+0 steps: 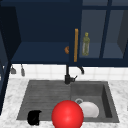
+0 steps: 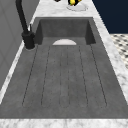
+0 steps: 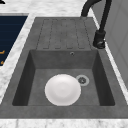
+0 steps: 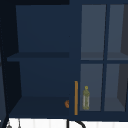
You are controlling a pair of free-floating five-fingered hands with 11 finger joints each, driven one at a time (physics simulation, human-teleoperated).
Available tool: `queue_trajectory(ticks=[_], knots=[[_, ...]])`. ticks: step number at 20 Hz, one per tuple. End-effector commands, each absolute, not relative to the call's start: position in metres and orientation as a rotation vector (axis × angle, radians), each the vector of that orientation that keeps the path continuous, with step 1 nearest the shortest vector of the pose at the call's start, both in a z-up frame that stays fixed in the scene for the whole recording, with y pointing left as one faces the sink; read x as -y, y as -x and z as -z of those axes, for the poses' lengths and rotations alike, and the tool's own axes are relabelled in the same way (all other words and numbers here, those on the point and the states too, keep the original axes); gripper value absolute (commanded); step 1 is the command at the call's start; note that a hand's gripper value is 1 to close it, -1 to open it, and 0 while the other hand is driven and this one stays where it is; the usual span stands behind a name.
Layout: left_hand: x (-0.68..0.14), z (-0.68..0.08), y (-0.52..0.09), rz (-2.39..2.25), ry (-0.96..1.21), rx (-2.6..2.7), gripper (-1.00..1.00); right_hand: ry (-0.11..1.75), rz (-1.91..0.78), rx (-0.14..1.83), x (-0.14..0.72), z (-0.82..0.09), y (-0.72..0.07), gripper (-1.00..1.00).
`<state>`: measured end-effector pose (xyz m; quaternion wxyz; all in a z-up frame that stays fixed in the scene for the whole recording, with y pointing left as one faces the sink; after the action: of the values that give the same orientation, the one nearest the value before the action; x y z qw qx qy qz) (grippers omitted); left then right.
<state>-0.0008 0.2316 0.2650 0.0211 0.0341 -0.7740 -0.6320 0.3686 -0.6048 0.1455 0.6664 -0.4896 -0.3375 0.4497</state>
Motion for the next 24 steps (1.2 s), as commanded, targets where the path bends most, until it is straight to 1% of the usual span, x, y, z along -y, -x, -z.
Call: queue_trajectory(ticks=[1,13,24], knots=[[-0.232,-0.265,0.001,1.959,-0.106,2.399,0.00,1.093,-1.018,0.772,0.579,-0.166,-0.374,1.00],[-0.232,-0.265,0.001,1.959,-0.106,2.399,0.00,1.093,-1.015,0.827,0.510,-0.210,-0.377,1.00],[-0.232,-0.265,0.001,1.959,-0.106,2.399,0.00,1.082,-1.018,0.845,0.441,-0.222,-0.386,1.00]])
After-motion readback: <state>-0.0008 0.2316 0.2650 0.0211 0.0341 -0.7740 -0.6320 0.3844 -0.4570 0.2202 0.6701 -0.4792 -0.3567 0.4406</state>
